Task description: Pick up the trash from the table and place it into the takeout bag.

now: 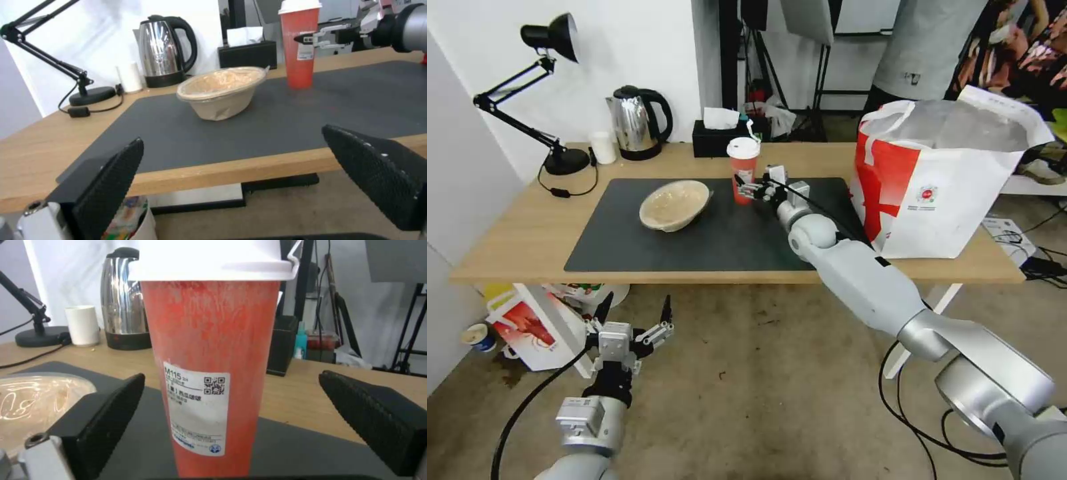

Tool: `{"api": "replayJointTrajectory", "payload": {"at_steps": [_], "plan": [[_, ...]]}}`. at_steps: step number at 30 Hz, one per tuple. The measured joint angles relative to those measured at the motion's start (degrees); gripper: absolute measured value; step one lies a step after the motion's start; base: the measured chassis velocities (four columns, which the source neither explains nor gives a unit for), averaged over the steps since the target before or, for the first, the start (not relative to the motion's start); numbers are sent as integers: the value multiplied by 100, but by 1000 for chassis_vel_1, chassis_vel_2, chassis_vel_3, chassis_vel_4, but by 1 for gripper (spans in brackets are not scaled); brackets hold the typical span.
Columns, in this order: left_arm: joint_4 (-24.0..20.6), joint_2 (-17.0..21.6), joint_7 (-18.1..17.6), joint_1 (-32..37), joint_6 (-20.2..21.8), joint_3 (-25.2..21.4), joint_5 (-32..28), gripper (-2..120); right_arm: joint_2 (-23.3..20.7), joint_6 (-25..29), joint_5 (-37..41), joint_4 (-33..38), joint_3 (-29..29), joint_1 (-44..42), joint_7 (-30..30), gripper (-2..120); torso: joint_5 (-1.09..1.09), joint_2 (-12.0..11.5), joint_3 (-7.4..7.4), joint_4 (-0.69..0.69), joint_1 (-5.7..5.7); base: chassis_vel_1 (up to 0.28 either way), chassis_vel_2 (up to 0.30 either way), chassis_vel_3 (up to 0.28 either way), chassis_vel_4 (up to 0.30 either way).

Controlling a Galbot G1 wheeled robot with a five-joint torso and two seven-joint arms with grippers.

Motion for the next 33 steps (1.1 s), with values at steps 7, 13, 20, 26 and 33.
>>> {"api": "replayJointTrajectory", "payload": {"at_steps": [7, 13, 20, 26, 33], "plan": [[0, 0, 0, 0, 0, 0, 0, 100, 52, 31, -22, -120, -39, 54, -51, 100, 0, 0, 0, 0, 0, 0, 0, 0, 0], [0, 0, 0, 0, 0, 0, 0, 100, 106, 56, -87, -284, -97, 171, -116, 100, 0, 0, 0, 0, 0, 0, 0, 0, 0], [0, 0, 0, 0, 0, 0, 0, 100, 179, 78, -145, -470, -147, 287, -141, 100, 0, -1, 0, 0, 0, 0, 0, 0, 0], [0, 0, 0, 0, 0, 0, 0, 100, 262, 138, -187, -666, -147, 331, -191, 100, 0, -2, 0, 0, 0, 0, 0, 0, 0], [0, 0, 0, 0, 0, 0, 0, 100, 416, 202, -270, -903, -86, 369, -271, 100, 0, -1, 0, 0, -1, 0, 0, 0, 0]]}}
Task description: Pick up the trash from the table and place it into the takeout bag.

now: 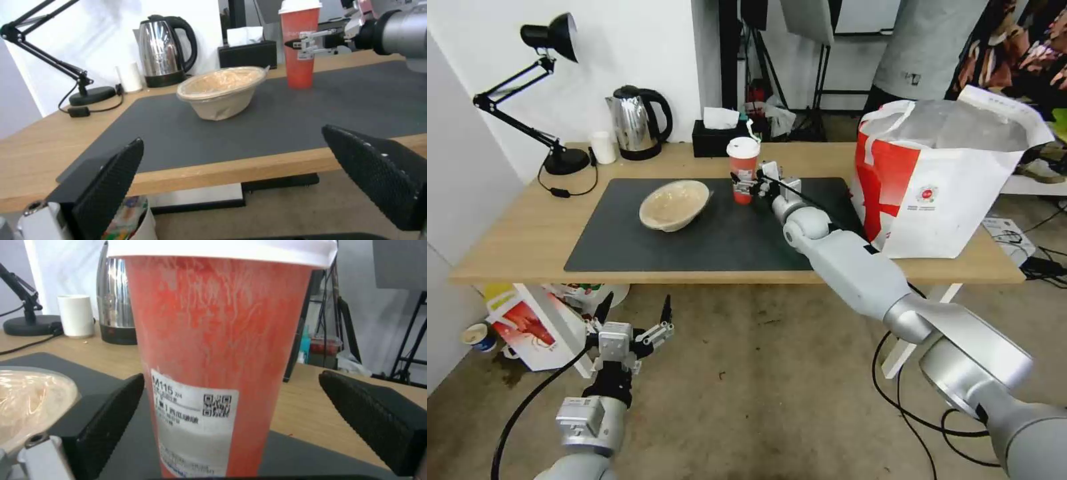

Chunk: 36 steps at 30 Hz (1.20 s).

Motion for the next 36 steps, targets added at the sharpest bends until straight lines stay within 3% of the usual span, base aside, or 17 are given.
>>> {"api": "replayJointTrajectory", "payload": {"at_steps": [16, 23, 27, 36], "plan": [[0, 0, 0, 0, 0, 0, 0, 100, 344, 193, -164, -536, 206, 91, -193, 100, 0, 0, 0, 0, 0, 0, 0, 0, 0], [0, 0, 0, 0, 0, 0, 0, 100, 395, 209, -197, -605, 222, 107, -270, 81, 0, 0, 0, -1, 1, 0, 0, 0, 0], [0, 0, 0, 0, 0, 0, 0, 100, 407, 209, -197, -608, 229, 111, -296, 61, 0, 1, 0, 0, 0, 0, 0, 0, 0], [0, 0, 0, 0, 0, 0, 0, 100, 373, 209, -177, -607, 254, 103, -356, 41, 0, 1, 0, -1, 0, 0, 0, 0, 0]]}}
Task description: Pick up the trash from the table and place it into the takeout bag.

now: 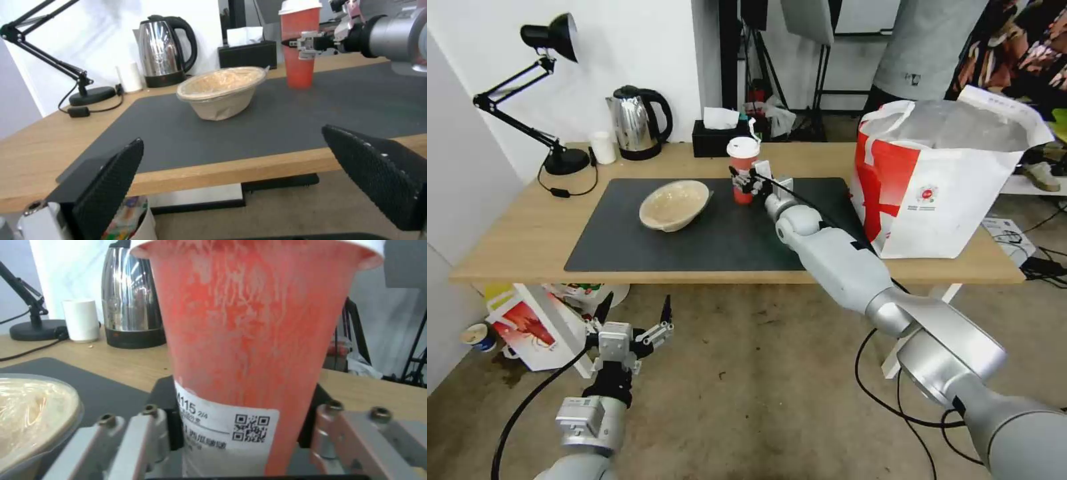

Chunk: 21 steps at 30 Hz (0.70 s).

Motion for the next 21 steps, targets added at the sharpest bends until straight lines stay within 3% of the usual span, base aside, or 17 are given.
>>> {"api": "replayJointTrajectory", "payload": {"at_steps": [14, 21], "plan": [[0, 0, 0, 0, 0, 0, 0, 100, -94, 16, 26, 21, 54, -28, -49, 7, 0, 0, 0, -1, 1, 0, 0, 0, 0], [0, 0, 0, 0, 0, 0, 0, 100, -219, 14, 111, 150, 68, -31, -111, 3, 0, 0, 0, 0, 2, 0, 0, 0, 0]]}}
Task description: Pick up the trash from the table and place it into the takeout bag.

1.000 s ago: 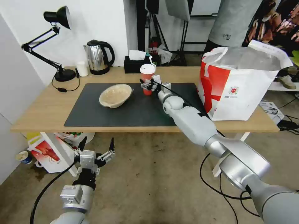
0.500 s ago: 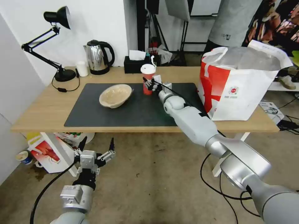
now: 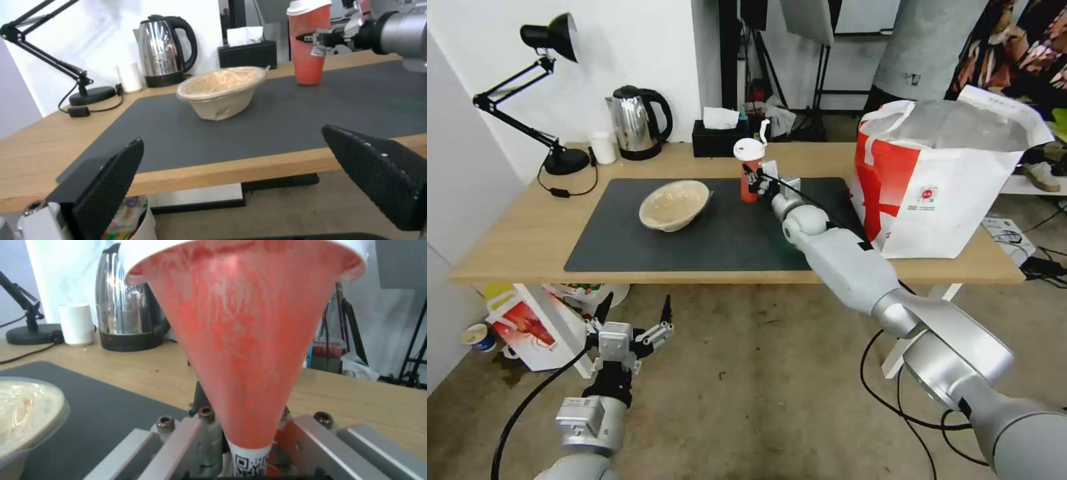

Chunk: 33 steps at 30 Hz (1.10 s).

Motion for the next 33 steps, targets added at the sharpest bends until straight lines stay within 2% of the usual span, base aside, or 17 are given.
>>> {"api": "replayJointTrajectory", "payload": {"at_steps": [13, 21, 27, 33], "plan": [[0, 0, 0, 0, 0, 0, 0, 100, -311, -26, 99, 455, -57, 32, -30, 3, 1, 0, 0, 0, 0, 0, 0, 0, 0], [0, 0, 0, 0, 0, 0, 0, 100, -608, 7, 57, 961, -192, 223, -271, 3, 0, 0, 0, 0, 0, 0, 0, 0, 0], [0, 0, 0, 0, 0, 0, 0, 100, -1004, 59, -112, 1631, -460, 606, -531, 3, -1, -1, 0, 0, 0, 0, 0, 0, 0], [0, 0, 0, 0, 0, 0, 0, 100, -1236, 76, -143, 1932, -607, 980, -626, 3, -1, -1, 0, 0, -1, 0, 0, 0, 0]]}}
